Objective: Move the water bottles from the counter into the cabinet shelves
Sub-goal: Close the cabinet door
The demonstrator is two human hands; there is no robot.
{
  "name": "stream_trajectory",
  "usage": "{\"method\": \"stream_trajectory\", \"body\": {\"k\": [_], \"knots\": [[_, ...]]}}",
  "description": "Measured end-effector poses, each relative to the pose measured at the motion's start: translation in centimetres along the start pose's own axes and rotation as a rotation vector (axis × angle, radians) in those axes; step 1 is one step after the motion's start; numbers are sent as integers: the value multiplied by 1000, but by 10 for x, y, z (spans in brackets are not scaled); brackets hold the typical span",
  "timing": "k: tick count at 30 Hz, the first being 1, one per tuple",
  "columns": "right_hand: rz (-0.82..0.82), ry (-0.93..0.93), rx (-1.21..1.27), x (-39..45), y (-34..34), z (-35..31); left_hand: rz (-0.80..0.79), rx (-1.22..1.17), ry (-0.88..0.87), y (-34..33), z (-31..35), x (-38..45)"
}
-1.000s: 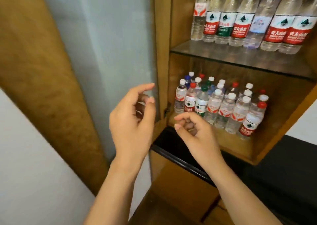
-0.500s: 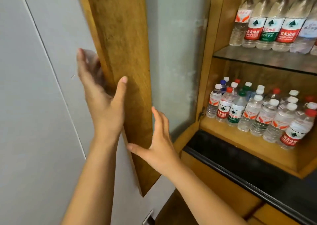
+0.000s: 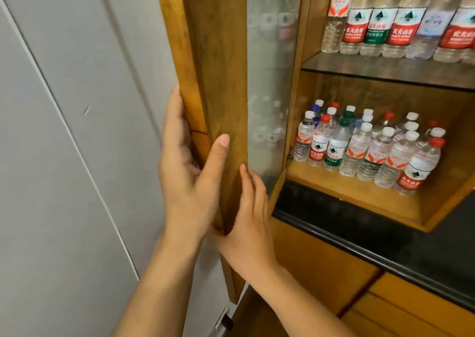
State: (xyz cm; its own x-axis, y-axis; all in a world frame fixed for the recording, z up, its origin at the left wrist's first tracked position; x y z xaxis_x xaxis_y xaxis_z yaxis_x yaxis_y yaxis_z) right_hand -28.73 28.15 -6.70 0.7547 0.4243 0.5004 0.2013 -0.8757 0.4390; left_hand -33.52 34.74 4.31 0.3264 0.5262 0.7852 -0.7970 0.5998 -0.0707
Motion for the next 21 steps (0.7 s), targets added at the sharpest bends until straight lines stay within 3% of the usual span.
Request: {"method": "stream_trajectory", "body": {"k": [7, 13, 16, 19, 21], "knots": [[10, -160, 31, -21, 59, 45, -313, -233, -168, -64, 17, -17], [162, -302, 109, -41, 140, 80, -658, -408, -216, -168, 36, -30], [295, -374, 143, -50, 181, 101, -640, -369, -335, -215, 52, -43], [474, -438, 183, -53, 222, 130, -470, -162, -525, -256, 67, -57], [586, -480, 221, -52, 247, 152, -412, -59, -556, -290, 74, -64]]}}
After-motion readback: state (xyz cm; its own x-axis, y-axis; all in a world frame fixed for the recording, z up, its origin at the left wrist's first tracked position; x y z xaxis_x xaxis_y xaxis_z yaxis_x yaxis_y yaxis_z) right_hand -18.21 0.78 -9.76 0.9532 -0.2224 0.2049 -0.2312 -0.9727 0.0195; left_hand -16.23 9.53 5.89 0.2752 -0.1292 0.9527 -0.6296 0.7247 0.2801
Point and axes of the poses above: each hand's wrist, its own x-axis towards the middle knuckle, its own y-axis out of the back of the hand, z = x × y, the point moved 6 cm from there along x, towards the middle knuckle, and after that the axes turned 7 degrees about z, right-handed, at the moved point
